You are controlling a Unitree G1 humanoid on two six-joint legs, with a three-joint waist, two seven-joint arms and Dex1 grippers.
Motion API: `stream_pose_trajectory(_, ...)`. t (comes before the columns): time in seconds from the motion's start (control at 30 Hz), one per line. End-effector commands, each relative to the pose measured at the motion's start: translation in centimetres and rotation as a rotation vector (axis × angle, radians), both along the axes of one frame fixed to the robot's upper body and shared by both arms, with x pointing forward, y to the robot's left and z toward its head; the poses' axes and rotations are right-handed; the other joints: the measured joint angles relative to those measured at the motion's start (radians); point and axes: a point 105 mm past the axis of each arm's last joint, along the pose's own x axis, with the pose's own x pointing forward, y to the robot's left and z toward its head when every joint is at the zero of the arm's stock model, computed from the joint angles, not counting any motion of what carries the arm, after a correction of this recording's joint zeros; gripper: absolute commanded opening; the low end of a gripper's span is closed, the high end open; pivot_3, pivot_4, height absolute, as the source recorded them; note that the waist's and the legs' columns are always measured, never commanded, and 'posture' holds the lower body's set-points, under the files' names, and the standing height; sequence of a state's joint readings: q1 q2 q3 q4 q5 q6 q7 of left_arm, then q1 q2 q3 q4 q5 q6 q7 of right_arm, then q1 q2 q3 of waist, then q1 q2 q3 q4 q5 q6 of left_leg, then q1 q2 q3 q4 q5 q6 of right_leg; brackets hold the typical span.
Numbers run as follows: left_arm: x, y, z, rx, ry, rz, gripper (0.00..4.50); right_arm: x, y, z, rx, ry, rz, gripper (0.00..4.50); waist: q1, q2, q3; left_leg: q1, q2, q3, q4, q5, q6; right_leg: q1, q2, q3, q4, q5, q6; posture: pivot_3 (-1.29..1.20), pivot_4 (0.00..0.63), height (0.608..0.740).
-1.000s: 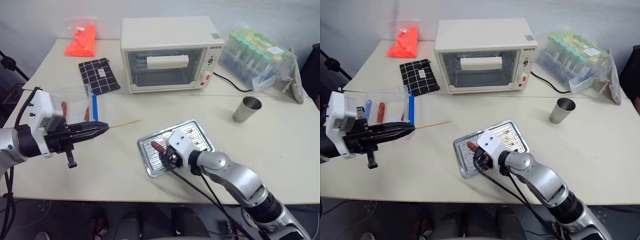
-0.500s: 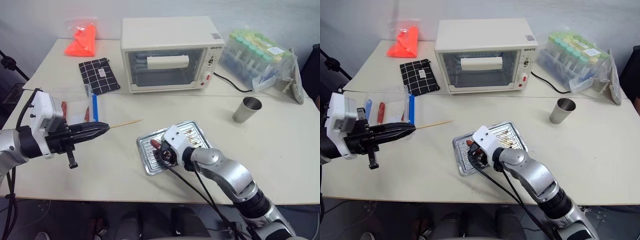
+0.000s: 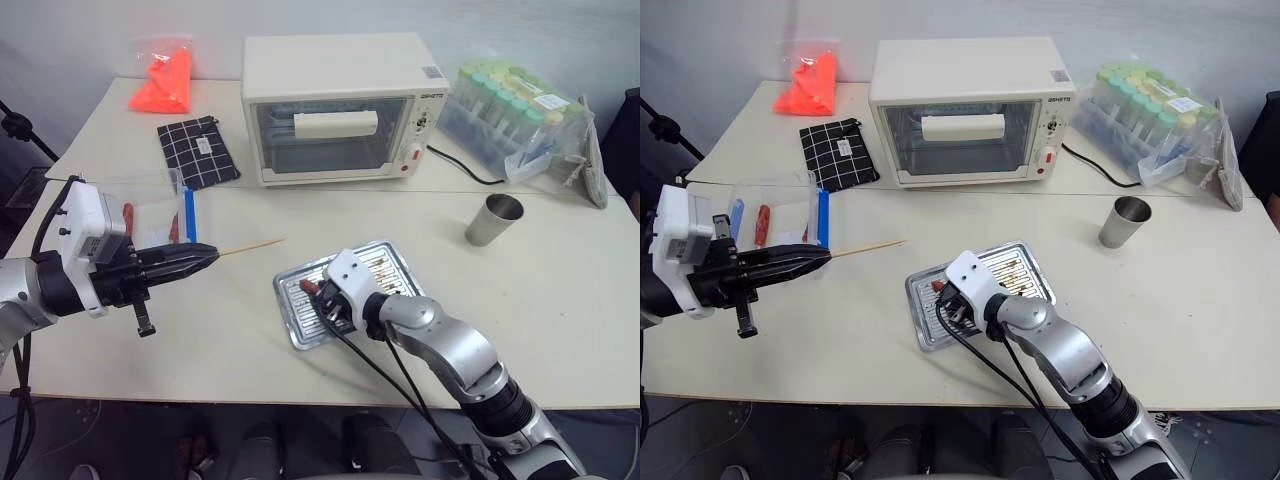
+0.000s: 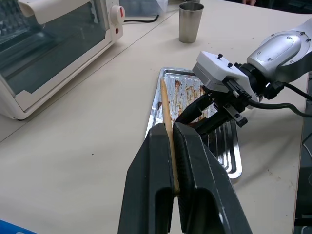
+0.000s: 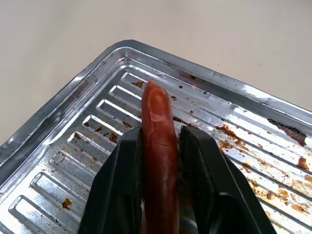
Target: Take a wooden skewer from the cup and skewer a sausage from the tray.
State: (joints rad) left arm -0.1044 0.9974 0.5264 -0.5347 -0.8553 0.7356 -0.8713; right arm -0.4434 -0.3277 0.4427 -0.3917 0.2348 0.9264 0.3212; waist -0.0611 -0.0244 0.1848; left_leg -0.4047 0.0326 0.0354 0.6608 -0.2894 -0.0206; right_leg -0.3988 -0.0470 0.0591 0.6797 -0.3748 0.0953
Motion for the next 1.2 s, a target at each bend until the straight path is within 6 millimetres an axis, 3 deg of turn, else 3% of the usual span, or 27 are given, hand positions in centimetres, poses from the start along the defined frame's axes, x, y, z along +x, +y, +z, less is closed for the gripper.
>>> stream_pose_trajectory(0.03,0.1,0.0,0.5,0.003,-0.036,-0.002,0.0,-0.1,-0.5,-0.5,-0.009,0.019,-0.021,1.3,0.001,0.0,0.0,0.0,0.0,0.0,0.0,0.0,0.0,0.0,0.0,0.0,0.0,0.0,0.0,0.0,0.15,0.74)
stream_pose_trajectory(0.2,0.3,-0.1,0.5,0.003,-0.039,-0.008,0.0,0.0,-0.5,-0.1,0.011,0.021,-0.027,0.34,0.001,0.0,0.0,0.0,0.0,0.0,0.0,0.0,0.0,0.0,0.0,0.0,0.0,0.0,0.0,0.0,0.15,0.74)
stream_pose_trajectory(0.33,0.4,-0.1,0.6,0.005,-0.04,-0.012,0.0,-0.2,-0.5,0.6,0.041,0.02,-0.015,0.34,0.001,0.0,0.0,0.0,0.0,0.0,0.0,0.0,0.0,0.0,0.0,0.0,0.0,0.0,0.0,0.0,0.15,0.74)
stream_pose_trajectory(0.47,0.7,-0.2,0.6,0.006,-0.04,-0.026,0.0,-0.5,-0.9,2.7,0.065,-0.006,0.041,0.34,0.002,0.0,0.0,0.0,0.0,0.0,0.0,0.0,0.0,0.0,0.0,0.0,0.0,0.0,0.0,0.0,0.15,0.74)
stream_pose_trajectory(0.63,1.0,-1.0,0.4,0.02,-0.022,-0.105,0.0,-2.1,-3.8,7.9,0.057,0.02,0.25,0.34,0.004,0.001,0.001,-0.001,0.0,0.0,0.0,0.0,0.001,0.0,-0.001,0.0,-0.001,0.0,0.0,0.0,0.15,0.74)
stream_pose_trajectory(0.83,1.5,-2.8,0.7,0.04,-0.011,-0.256,0.0,-5.4,-7.5,12.2,-0.088,0.063,0.523,0.34,0.006,0.001,0.001,0.0,0.0,-0.001,-0.004,-0.001,0.001,0.002,0.0,-0.002,-0.007,0.0,0.0,0.0,0.15,0.74)
stream_pose_trajectory(0.97,1.1,-4.7,0.9,0.042,0.004,-0.38,0.0,-6.1,-8.8,13.5,-0.148,0.063,0.578,0.34,0.002,0.001,0.001,-0.001,0.0,0.0,-0.005,-0.002,0.003,0.002,0.0,-0.001,-0.009,0.0,0.0,0.0,0.15,0.74)
stream_pose_trajectory(1.2,0.7,-6.7,1.0,0.042,0.008,-0.513,0.0,-5.6,-9.0,14.2,-0.169,0.047,0.56,0.34,0.006,0.001,0.001,-0.001,0.0,0.0,-0.002,-0.002,0.003,0.002,0.0,-0.001,-0.007,0.0,0.0,0.0,0.15,0.74)
